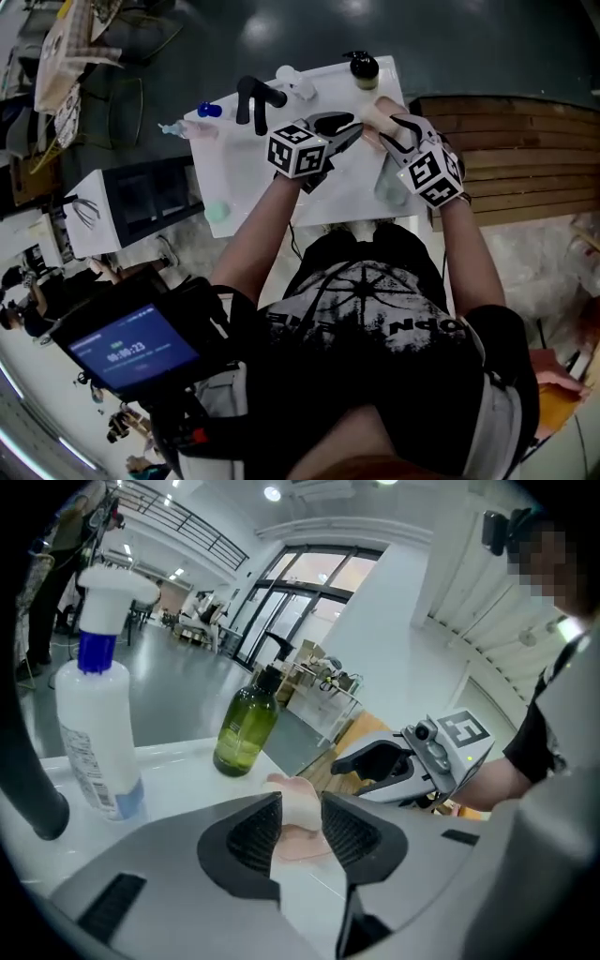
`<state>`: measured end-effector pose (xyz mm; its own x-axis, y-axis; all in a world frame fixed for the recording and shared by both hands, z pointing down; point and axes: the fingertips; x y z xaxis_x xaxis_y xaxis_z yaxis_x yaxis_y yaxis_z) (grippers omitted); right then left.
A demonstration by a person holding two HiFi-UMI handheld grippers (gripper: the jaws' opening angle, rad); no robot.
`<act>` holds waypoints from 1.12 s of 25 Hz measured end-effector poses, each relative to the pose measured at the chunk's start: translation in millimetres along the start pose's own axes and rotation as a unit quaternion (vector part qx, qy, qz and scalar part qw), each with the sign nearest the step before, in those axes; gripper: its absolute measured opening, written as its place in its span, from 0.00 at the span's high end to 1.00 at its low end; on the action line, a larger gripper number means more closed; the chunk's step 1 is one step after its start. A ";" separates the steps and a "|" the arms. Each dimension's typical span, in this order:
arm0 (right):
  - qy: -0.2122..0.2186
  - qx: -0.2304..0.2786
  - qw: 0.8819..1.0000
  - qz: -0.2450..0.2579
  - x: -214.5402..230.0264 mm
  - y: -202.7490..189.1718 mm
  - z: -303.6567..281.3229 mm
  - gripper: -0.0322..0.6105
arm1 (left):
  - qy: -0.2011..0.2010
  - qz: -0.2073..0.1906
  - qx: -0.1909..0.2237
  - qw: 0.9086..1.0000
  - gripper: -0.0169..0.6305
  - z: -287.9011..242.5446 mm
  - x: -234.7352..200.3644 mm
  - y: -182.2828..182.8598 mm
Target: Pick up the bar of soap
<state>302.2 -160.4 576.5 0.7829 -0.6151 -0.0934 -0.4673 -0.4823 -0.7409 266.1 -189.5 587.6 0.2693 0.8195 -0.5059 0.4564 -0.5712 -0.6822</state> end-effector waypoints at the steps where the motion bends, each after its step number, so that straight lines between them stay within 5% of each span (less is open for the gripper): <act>1: 0.004 -0.006 1.000 -0.002 0.7 -3.2 -7.7 0.68 | -0.005 0.003 -0.009 1.000 0.77 -5.4 -4.8 -2.2; 5: 0.013 -0.027 1.000 -0.001 0.3 -5.7 -19.5 0.62 | -0.025 0.018 -0.043 0.999 0.66 -18.3 -6.5 -1.0; 18: 0.028 -0.084 0.996 -0.001 2.7 -16.1 -28.9 0.58 | -0.064 0.058 -0.095 0.992 0.59 -44.7 15.6 3.9; 28: 0.034 -0.092 0.991 0.089 -5.4 -17.8 -40.4 0.61 | -0.086 0.086 -0.100 0.987 0.59 -52.3 16.9 -3.2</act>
<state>289.7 -173.6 617.0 0.6551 -0.7382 -0.1610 -0.6669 -0.4648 -0.5824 313.5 -171.3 608.7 0.2160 0.6816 -0.6991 0.5804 -0.6654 -0.4694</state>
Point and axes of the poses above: the fingertips, and each gripper's own axes: z backward along the fingers, x to its right, y out of its top, and after that the axes turned 2 degrees about -x, right-handed
